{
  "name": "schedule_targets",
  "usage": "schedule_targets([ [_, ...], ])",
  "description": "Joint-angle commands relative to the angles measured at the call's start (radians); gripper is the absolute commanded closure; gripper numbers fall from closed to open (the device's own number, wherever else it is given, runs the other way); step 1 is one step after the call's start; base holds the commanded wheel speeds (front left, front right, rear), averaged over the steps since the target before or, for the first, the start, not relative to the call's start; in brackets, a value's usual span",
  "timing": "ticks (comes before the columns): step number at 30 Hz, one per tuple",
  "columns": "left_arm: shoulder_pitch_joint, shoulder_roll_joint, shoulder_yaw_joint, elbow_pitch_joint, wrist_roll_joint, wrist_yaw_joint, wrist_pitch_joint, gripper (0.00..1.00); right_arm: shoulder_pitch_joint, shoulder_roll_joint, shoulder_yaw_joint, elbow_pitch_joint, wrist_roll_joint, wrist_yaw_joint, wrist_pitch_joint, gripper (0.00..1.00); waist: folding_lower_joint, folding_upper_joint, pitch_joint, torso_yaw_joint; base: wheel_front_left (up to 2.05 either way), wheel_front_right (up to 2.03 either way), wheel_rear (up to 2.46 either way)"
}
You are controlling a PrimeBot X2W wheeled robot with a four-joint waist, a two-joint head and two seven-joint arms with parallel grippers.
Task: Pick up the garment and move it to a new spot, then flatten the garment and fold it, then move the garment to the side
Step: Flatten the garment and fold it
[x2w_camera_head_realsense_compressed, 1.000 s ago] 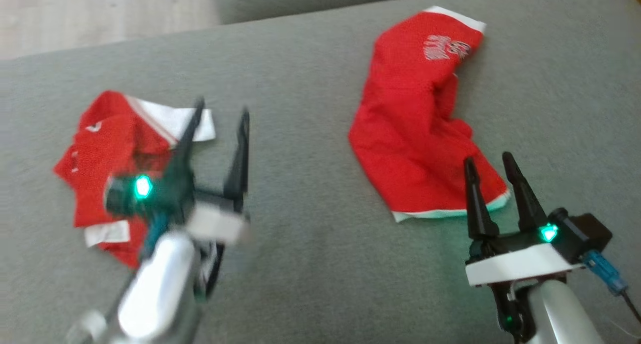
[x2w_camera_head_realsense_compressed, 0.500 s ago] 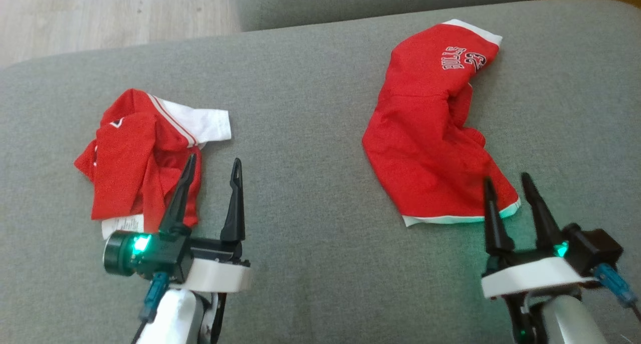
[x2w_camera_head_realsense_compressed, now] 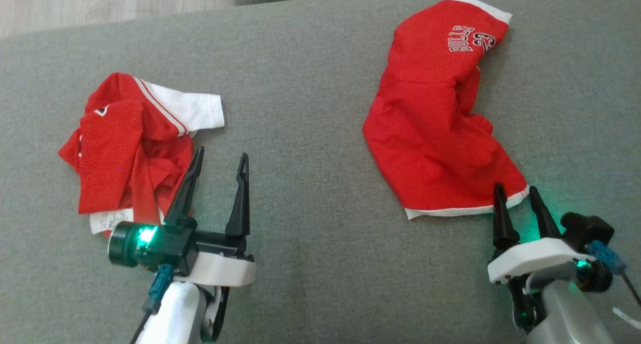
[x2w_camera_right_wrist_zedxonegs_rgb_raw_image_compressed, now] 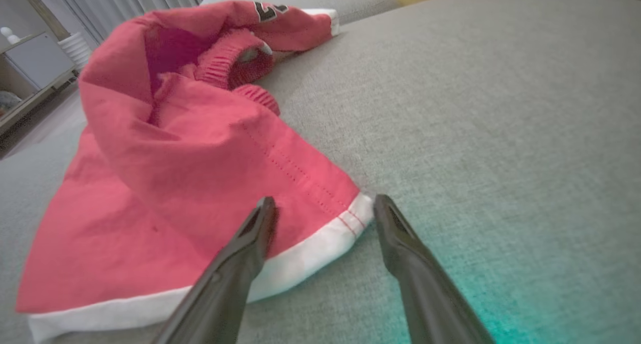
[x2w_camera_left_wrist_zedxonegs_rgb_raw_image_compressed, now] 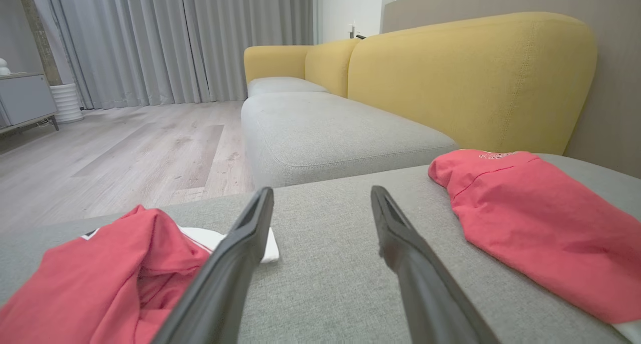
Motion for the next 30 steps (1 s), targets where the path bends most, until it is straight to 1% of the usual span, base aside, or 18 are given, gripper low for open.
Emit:
schedule_targets([
  [1,-0.041,0.003,0.042,-0.025,0.014,-0.005,-0.004,0.00,-0.032,-0.005,0.019,0.005,0.007,-0.001,-0.011,0.00,-0.0001,0.0000,0.009,-0.002,0.00,0.00,0.00],
  [8,-0.047,0.007,0.057,-0.018,0.028,-0.017,-0.004,0.00,-0.087,-0.005,0.066,0.138,0.024,-0.001,-0.011,0.00,-0.0001,0.0000,0.012,-0.014,0.00,0.00,0.00],
  [9,-0.047,0.007,0.057,-0.015,0.030,-0.018,-0.004,0.00,-0.091,-0.005,0.072,0.148,0.027,-0.001,-0.011,0.10,-0.0001,0.0000,0.007,-0.016,0.00,0.00,0.00],
  [10,-0.046,0.006,0.057,-0.012,0.031,-0.018,-0.004,0.00,-0.093,-0.005,0.077,0.157,0.030,-0.001,-0.011,0.76,-0.0001,0.0000,0.002,-0.018,0.00,0.00,0.00],
  [11,-0.046,0.005,0.057,-0.010,0.032,-0.019,-0.004,0.00,-0.094,-0.005,0.081,0.158,0.029,-0.001,-0.011,1.00,-0.0001,0.0000,-0.003,-0.019,0.00,0.00,0.00],
  [14,-0.043,0.002,0.057,-0.005,0.031,-0.020,-0.004,0.00,-0.091,-0.005,0.076,0.139,0.014,-0.001,-0.011,1.00,-0.0001,0.0000,-0.021,-0.023,0.00,0.00,0.00],
  [19,-0.031,-0.004,0.057,-0.001,0.022,-0.020,-0.004,0.00,-0.064,-0.005,0.041,0.044,-0.041,-0.001,-0.011,1.00,-0.0001,0.0000,-0.059,-0.020,0.00,0.00,0.00],
  [20,-0.031,-0.004,0.057,-0.001,0.022,-0.020,-0.004,0.00,-0.064,-0.005,0.041,0.044,-0.041,-0.001,-0.011,1.00,-0.0001,0.0000,-0.059,-0.020,0.00,0.00,0.00],
  [26,-0.004,-0.010,0.060,-0.003,0.006,-0.015,-0.004,0.00,-0.044,-0.005,0.022,-0.115,-0.135,-0.001,-0.011,1.00,-0.0001,0.0000,-0.106,-0.013,0.00,0.00,0.00],
  [30,0.011,-0.013,0.064,-0.009,-0.002,-0.013,-0.004,0.00,-0.073,-0.005,-0.025,-0.216,-0.206,-0.001,0.008,1.00,-0.0001,0.0000,-0.133,-0.001,0.00,0.00,0.00],
])
